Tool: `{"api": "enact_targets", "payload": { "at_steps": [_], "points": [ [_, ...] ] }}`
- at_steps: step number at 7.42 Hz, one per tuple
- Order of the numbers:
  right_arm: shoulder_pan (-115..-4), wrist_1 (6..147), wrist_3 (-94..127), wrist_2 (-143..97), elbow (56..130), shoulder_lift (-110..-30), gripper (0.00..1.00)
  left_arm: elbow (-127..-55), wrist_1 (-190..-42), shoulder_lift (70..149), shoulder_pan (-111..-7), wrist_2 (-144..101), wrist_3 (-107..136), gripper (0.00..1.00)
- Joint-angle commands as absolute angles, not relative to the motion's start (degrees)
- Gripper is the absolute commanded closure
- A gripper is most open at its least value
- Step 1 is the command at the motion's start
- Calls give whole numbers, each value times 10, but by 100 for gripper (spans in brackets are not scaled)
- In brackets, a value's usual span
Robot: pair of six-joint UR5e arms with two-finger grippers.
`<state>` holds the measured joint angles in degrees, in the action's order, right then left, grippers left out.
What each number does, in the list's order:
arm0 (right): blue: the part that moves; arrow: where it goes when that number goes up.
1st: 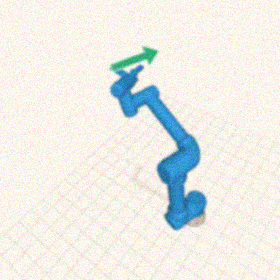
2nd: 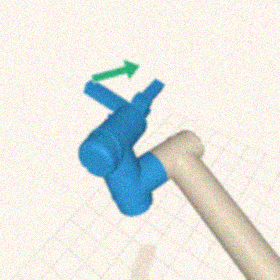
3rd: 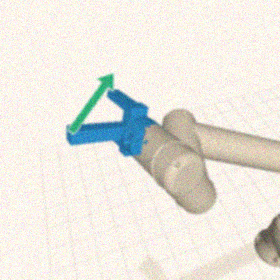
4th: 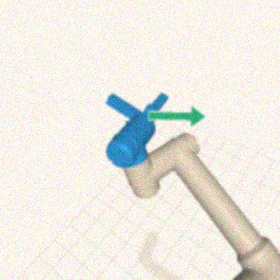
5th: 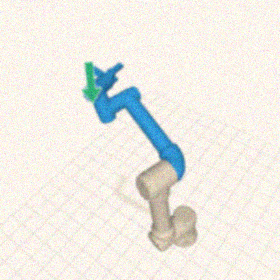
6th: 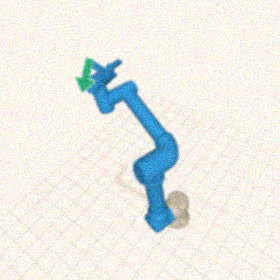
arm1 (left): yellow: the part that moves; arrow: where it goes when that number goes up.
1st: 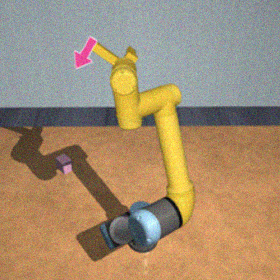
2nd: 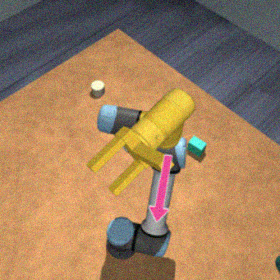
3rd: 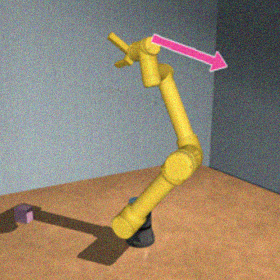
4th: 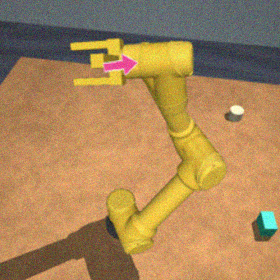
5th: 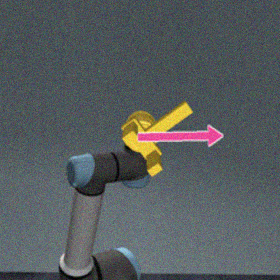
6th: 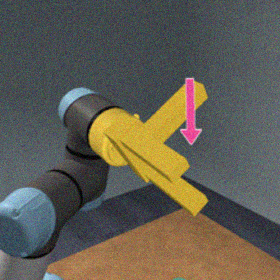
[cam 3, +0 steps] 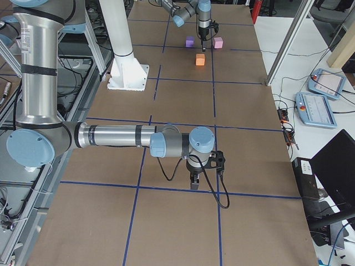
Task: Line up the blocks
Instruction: 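Reach the left gripper down over the orange cube and grasp it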
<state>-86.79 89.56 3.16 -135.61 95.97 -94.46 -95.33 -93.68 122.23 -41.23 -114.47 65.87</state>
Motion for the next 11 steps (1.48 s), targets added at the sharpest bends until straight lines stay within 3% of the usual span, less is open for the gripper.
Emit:
{"api": "enact_targets", "payload": {
  "at_steps": [1,6,7,9,10,11],
  "points": [
    [-868,896,32,-1356,960,-945,0,-930,-956,1229,-396,-1142,671,0],
    [-868,896,32,-1356,960,-945,0,-879,-1002,1241,-381,-1124,686,0],
    [-868,896,32,-1355,960,-945,0,-875,-1003,1242,-378,-1123,686,9],
    [-868,896,32,-1356,960,-945,0,-868,-1014,1240,-370,-1111,684,49],
    [-867,896,32,-1356,960,-945,0,-874,-1013,1241,-371,-1111,682,78],
    [-868,896,32,-1356,960,-945,0,-897,-1002,1241,-378,-1112,680,100]
  ]
}}
